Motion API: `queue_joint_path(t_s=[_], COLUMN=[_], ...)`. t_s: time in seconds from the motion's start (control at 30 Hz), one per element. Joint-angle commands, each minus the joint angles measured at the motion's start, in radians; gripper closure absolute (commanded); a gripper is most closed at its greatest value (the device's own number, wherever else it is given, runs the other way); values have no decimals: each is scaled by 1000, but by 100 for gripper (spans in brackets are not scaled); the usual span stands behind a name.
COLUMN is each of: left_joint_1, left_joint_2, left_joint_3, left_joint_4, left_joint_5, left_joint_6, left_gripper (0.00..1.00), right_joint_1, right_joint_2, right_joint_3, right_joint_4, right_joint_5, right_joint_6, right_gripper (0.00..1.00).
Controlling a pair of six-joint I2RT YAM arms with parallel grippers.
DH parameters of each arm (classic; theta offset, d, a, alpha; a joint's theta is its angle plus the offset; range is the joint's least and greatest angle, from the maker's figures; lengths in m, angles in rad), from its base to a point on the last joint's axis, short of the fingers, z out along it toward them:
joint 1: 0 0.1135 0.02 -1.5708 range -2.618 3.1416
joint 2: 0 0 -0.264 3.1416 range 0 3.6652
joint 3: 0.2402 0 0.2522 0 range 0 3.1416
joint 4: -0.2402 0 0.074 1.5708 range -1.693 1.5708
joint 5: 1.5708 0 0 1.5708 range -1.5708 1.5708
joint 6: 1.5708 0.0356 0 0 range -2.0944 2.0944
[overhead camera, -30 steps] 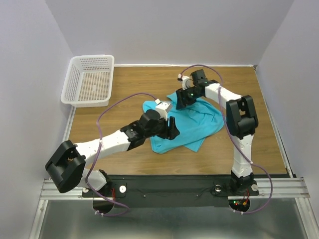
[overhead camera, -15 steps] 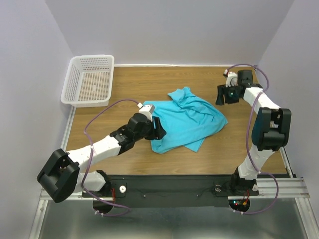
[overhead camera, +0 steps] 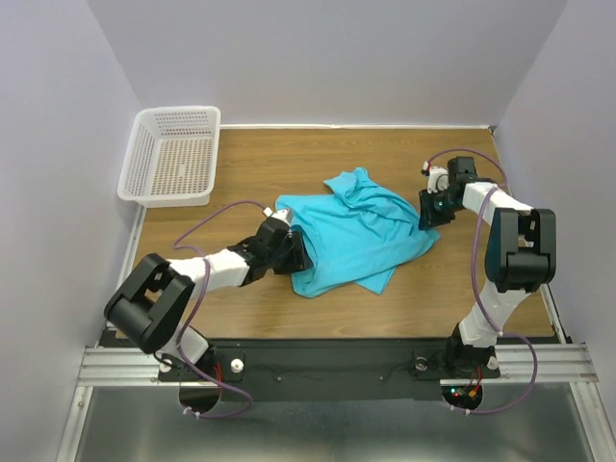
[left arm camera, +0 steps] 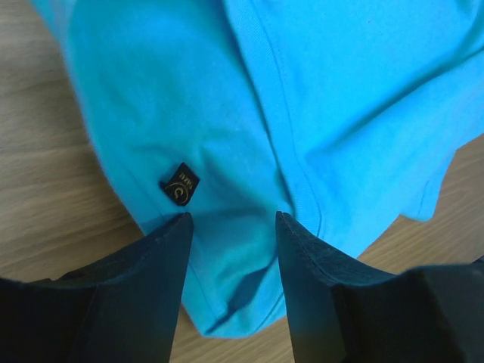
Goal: Fold and stack the t-shirts
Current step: Flatten the tshirt out
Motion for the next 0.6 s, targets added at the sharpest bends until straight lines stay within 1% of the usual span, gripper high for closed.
queue_joint_path(t_s=[0.0, 0.03, 0.07, 0.1, 0.2, 0.23, 0.33, 0.37, 0.4, 0.43, 0.47, 0.5, 0.53, 0.57], left_joint_1=[2, 2, 2, 2, 2, 2, 2, 2, 2, 2, 2, 2, 4, 4], left_joint_2=[78, 92, 101, 118, 141, 145, 156, 159, 161, 162, 161, 164, 164, 162], left_joint_3=[66, 71, 79, 79, 83, 83, 82, 82, 82, 80, 77, 76, 74, 72], left_joint_4=[30, 32, 33, 33, 41, 41, 49, 50, 53, 56, 59, 63, 63, 63], left_joint_5=[58, 64, 67, 70, 76, 78, 82, 84, 84, 83, 86, 84, 86, 84], left_joint_6=[-12, -14, -12, -12, -9, -8, -8, -9, -12, -12, -17, -17, -19, -19], left_gripper=[42, 42, 43, 43, 43, 43, 43, 43, 43, 43, 43, 43, 43, 43], right_joint_1=[-3, -3, 0, 5, 75, 157, 308, 421, 480, 588, 636, 678, 722, 729], right_joint_2=[-84, -103, -147, -175, -268, -294, -293, -282, -247, -227, -207, -183, -152, -146], right_joint_3=[-10, -6, -3, 10, 33, 37, 37, 33, 28, 24, 17, 19, 31, 43], right_joint_4=[-7, -8, -10, -12, -25, -41, -61, -67, -67, -68, -74, -82, -102, -111], right_joint_5=[1, -6, -23, -34, -54, -43, -34, -16, -2, 13, 32, 38, 35, 27], right_joint_6=[-29, -33, -43, -49, -90, -104, -106, -98, -95, -96, -105, -115, -124, -136], right_gripper=[86, 94, 99, 99, 99, 99, 100, 100, 99, 96, 81, 72, 53, 47])
